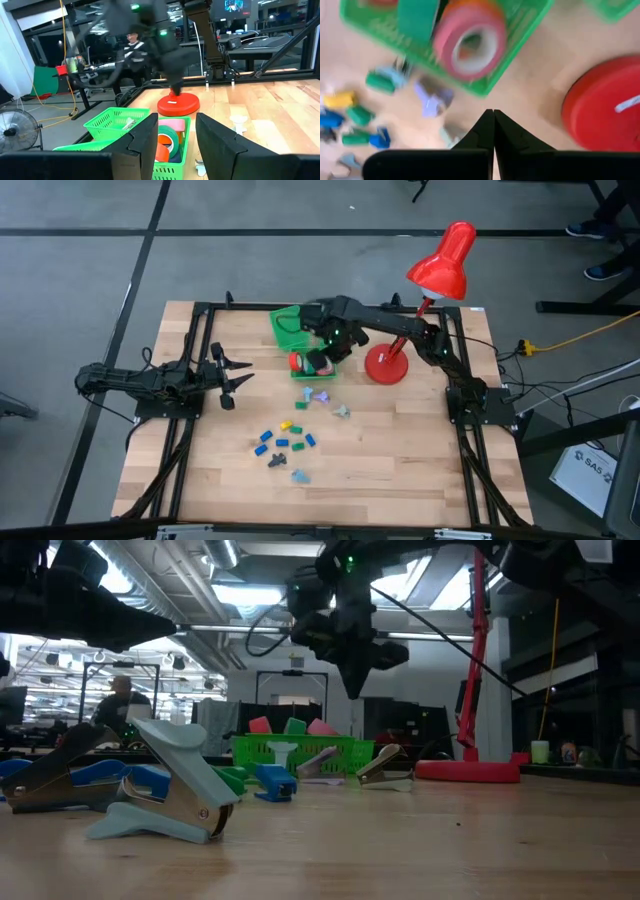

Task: Pick and place Stapler, Stapler remover, tape
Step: Put the gray staple remover into the right green bin

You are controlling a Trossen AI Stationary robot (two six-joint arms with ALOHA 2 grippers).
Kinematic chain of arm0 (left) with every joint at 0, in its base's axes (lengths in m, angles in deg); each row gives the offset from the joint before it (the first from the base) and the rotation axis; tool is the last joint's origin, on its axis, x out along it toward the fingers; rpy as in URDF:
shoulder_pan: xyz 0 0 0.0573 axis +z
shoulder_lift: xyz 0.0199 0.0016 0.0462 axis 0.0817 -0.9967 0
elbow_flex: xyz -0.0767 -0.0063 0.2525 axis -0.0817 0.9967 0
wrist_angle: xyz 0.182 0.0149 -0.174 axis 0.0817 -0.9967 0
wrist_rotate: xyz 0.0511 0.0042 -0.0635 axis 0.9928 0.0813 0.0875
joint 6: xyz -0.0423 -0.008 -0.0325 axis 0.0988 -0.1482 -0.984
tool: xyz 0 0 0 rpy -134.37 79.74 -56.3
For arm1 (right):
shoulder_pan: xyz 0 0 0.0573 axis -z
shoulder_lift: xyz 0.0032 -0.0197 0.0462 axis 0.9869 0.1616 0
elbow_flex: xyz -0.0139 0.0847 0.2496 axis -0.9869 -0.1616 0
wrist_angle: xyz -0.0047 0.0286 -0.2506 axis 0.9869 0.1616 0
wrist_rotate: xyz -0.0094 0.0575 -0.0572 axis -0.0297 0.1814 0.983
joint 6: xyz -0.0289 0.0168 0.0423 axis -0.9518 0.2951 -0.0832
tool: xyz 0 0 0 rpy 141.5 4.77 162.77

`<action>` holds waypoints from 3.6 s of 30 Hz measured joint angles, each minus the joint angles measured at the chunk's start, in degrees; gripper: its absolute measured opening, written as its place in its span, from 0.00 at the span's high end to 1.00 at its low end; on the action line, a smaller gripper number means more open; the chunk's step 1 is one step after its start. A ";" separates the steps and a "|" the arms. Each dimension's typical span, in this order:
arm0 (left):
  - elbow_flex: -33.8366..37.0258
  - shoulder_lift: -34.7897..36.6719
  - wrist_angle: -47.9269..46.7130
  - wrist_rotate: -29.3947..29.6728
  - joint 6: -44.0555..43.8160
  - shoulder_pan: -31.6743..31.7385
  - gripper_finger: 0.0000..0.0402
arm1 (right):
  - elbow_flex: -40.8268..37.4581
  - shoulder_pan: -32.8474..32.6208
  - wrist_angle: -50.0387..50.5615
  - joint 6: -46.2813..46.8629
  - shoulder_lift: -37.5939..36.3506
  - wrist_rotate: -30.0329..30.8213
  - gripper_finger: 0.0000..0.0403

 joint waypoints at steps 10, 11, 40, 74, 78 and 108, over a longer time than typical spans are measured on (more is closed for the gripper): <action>0.00 0.00 0.00 0.00 0.00 -0.02 0.68 | 0.00 -11.99 0.74 -0.16 0.00 -0.29 0.99; 0.00 -0.02 0.00 0.00 0.00 -0.01 0.68 | 0.00 -13.20 0.74 -0.73 0.00 -0.32 0.99; -0.01 -0.01 0.00 0.00 -0.01 -0.01 0.68 | -0.04 -24.18 -10.81 -0.55 0.00 5.57 0.94; -0.01 -0.02 0.00 0.00 0.00 0.00 0.68 | -11.42 -24.23 -13.91 -0.66 0.07 6.36 0.94; 0.00 -0.02 0.00 0.00 0.00 -0.02 0.68 | -13.87 -24.23 -14.17 -6.22 0.09 2.10 0.94; -0.01 -0.01 0.00 0.00 0.00 0.00 0.68 | -14.93 -23.97 -26.72 -11.13 0.04 2.72 0.94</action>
